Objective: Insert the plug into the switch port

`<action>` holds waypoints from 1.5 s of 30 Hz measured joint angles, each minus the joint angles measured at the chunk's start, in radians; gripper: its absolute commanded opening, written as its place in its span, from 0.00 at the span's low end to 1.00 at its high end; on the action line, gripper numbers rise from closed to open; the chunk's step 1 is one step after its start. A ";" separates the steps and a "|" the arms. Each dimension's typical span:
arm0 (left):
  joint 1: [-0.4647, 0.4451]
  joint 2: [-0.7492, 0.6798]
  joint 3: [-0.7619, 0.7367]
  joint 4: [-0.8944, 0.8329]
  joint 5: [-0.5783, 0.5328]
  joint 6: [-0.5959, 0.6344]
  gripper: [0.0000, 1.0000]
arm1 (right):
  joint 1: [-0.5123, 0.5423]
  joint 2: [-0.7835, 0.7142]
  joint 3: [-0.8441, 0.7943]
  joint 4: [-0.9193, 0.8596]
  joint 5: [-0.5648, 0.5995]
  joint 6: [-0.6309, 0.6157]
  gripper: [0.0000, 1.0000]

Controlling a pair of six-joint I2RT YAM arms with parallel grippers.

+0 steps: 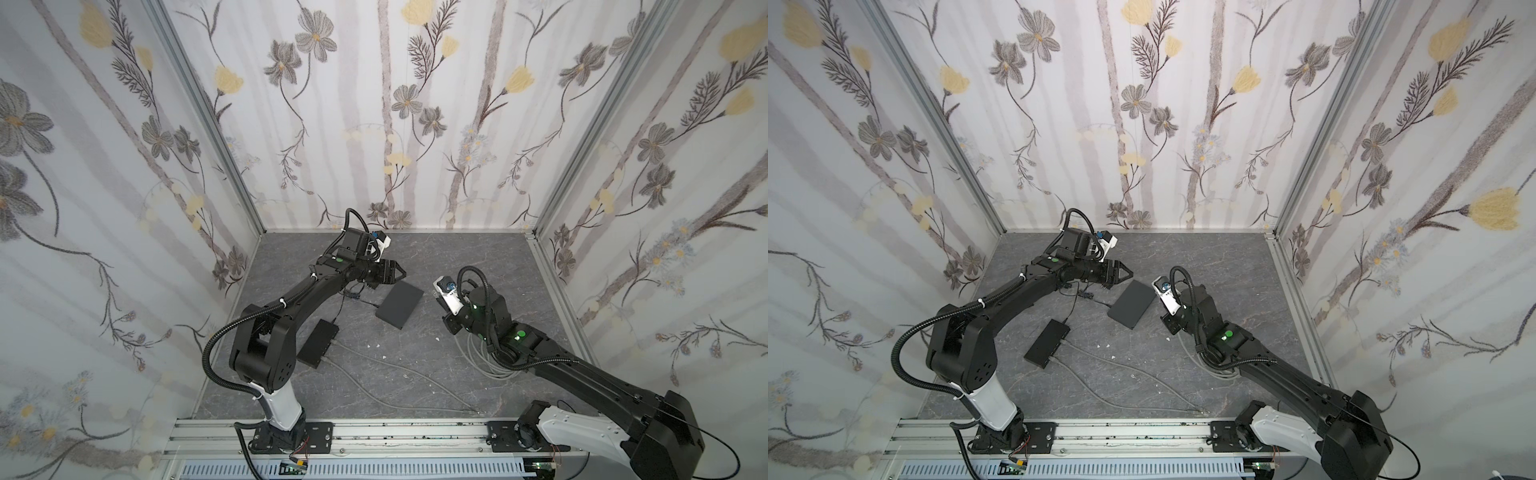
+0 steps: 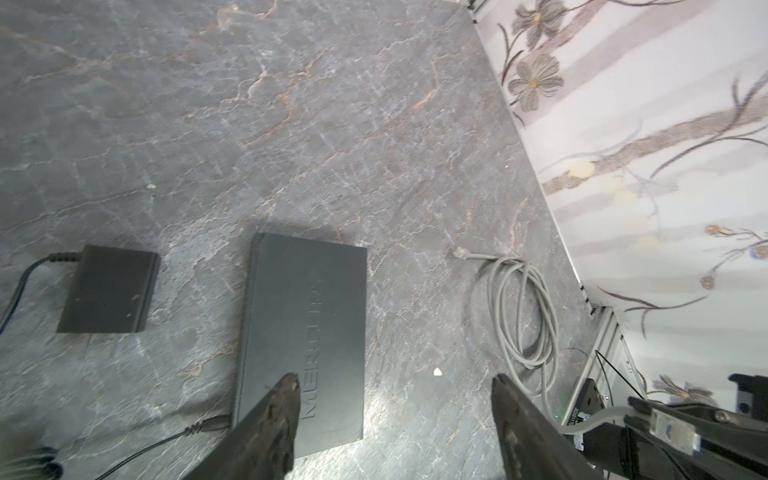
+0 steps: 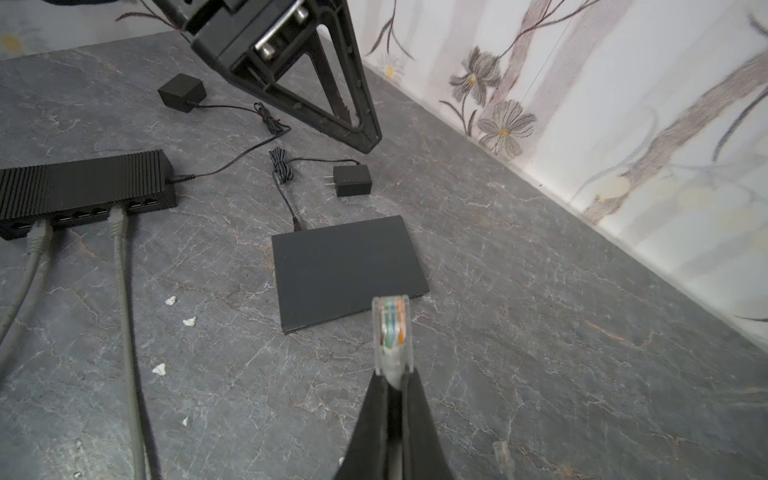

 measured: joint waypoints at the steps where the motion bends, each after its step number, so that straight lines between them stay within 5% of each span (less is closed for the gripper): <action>1: 0.003 0.012 0.011 -0.019 -0.018 0.000 0.76 | -0.013 0.032 0.019 -0.010 -0.020 0.015 0.00; 12: 0.021 0.151 0.132 -0.191 -0.071 -0.001 0.77 | -0.073 0.355 0.159 -0.225 -0.185 0.088 0.00; 19: 0.023 0.214 0.174 -0.254 -0.055 0.000 0.76 | -0.072 0.410 0.175 -0.282 -0.206 0.084 0.00; 22: 0.023 0.214 0.174 -0.259 -0.027 -0.001 0.59 | -0.067 0.420 0.186 -0.290 -0.211 0.083 0.00; 24: 0.023 0.209 0.164 -0.247 0.010 -0.001 0.56 | -0.067 0.416 0.186 -0.290 -0.213 0.077 0.00; 29: 0.019 0.126 0.058 -0.103 0.176 -0.024 0.60 | -0.052 0.278 0.122 -0.257 -0.227 0.053 0.00; 35: -0.003 -0.155 -0.178 0.200 0.315 -0.023 0.67 | 0.019 0.050 0.053 -0.203 -0.252 0.012 0.00; 41: -0.023 -0.274 -0.249 0.319 0.317 -0.032 0.58 | 0.074 -0.074 0.066 -0.223 -0.233 -0.010 0.00; 45: -0.071 -0.291 -0.190 0.290 0.246 -0.146 0.58 | 0.078 -0.137 0.073 -0.224 -0.185 0.010 0.00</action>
